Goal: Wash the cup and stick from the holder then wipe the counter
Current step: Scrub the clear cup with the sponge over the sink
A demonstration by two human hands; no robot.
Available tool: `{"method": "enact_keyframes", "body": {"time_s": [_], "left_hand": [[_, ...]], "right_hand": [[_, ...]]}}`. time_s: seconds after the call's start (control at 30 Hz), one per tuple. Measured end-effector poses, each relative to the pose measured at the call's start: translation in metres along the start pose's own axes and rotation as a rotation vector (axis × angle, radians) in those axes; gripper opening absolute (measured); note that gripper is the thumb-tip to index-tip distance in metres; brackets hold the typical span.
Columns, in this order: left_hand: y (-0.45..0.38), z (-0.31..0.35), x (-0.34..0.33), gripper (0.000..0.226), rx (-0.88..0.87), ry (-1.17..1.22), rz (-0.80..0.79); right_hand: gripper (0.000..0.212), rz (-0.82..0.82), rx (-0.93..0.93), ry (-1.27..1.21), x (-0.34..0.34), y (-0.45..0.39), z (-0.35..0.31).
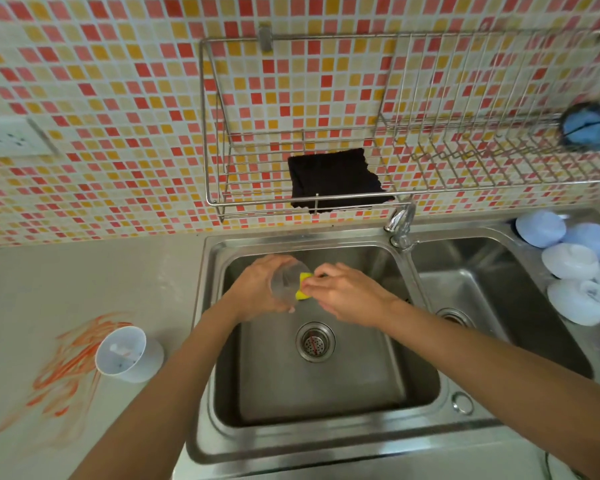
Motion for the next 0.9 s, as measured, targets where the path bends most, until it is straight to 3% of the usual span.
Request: {"method": "enact_keyframes", "body": {"time_s": [0.1,0.27,0.43,0.53,0.63,0.7,0.8,0.9], "left_hand": [[-0.002,0.0,0.0,0.088,0.017,0.066,-0.005],[0.002,0.001,-0.006,0.084,0.033,0.222,0.046],[0.005,-0.009,-0.021,0.101,0.114,0.058,0.23],[0.007,-0.011,-0.021,0.086,0.066,0.012,0.263],[0.006,-0.006,-0.017,0.078,-0.013,-0.037,0.223],[0.004,-0.003,-0.016,0.08,-0.016,-0.017,0.139],[0.0,0.002,-0.014,0.084,-0.02,0.021,0.082],[-0.002,0.003,-0.006,0.086,-0.034,0.016,0.1]], "right_hand": [[0.016,0.071,-0.017,0.104,-0.003,-0.001,0.0],[0.025,0.225,-0.069,0.186,0.001,-0.003,-0.007],[0.026,0.22,-0.09,0.161,-0.001,-0.005,-0.018],[0.02,0.171,-0.082,0.077,-0.007,-0.007,-0.018],[0.032,0.063,-0.002,-0.011,-0.009,-0.011,-0.018],[0.034,-0.01,0.055,0.101,-0.003,-0.016,-0.013],[0.027,0.054,0.083,0.222,0.01,-0.022,0.0],[0.029,0.147,0.036,0.176,0.012,-0.017,0.002]]}}
Point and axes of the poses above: each hand's wrist, its own y-axis away from the middle knuckle, its own x-axis out of the back of the hand, z = x × y, the point moved 2 cm from there along -y, towards the middle knuckle, and after that the axes turned 8 degrees about -z, right-handed, at the moved point
